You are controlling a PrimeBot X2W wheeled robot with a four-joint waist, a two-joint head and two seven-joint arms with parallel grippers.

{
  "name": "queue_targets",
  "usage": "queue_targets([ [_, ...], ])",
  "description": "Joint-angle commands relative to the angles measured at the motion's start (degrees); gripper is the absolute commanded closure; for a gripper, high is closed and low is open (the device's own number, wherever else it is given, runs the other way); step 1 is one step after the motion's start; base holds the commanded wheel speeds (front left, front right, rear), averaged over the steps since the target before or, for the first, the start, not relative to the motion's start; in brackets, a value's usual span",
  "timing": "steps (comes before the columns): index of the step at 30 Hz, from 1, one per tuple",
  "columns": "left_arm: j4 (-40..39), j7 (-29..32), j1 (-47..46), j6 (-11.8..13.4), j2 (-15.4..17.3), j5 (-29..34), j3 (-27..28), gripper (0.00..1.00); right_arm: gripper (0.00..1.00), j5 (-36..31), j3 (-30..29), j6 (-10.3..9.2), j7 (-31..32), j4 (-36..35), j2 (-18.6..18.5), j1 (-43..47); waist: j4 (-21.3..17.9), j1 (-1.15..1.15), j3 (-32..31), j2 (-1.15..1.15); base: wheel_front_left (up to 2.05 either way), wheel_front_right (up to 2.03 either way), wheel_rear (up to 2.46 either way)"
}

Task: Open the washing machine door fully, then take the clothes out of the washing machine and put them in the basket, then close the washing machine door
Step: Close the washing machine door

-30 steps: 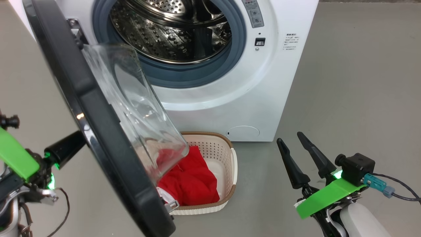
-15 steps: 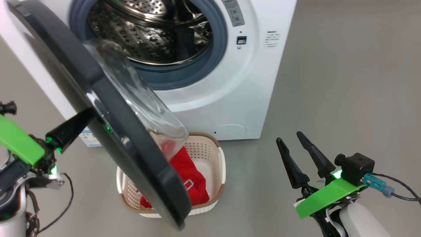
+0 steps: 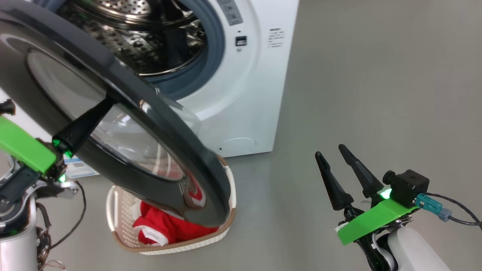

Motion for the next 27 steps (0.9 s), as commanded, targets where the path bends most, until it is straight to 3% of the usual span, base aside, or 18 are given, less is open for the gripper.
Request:
queue_targets([
  [1, -1.4, -0.4, -3.4, -1.0, 1.4, 0.7, 1.3, 1.00, 0.00, 0.0, 1.1, 0.09, -0.3, -1.5, 0.4, -1.3, -1.3, 0.00, 0.5, 0.00, 0.00, 0.00, 0.00],
  [27, 6.6, -9.6, -10.3, -1.6, 0.6, 7.2, 1.6, 1.00, 0.00, -0.3, 0.3, 0.09, -0.3, -2.1, 1.6, -2.1, -8.5, 0.00, 3.6, 0.00, 0.00, 0.00, 0.00],
])
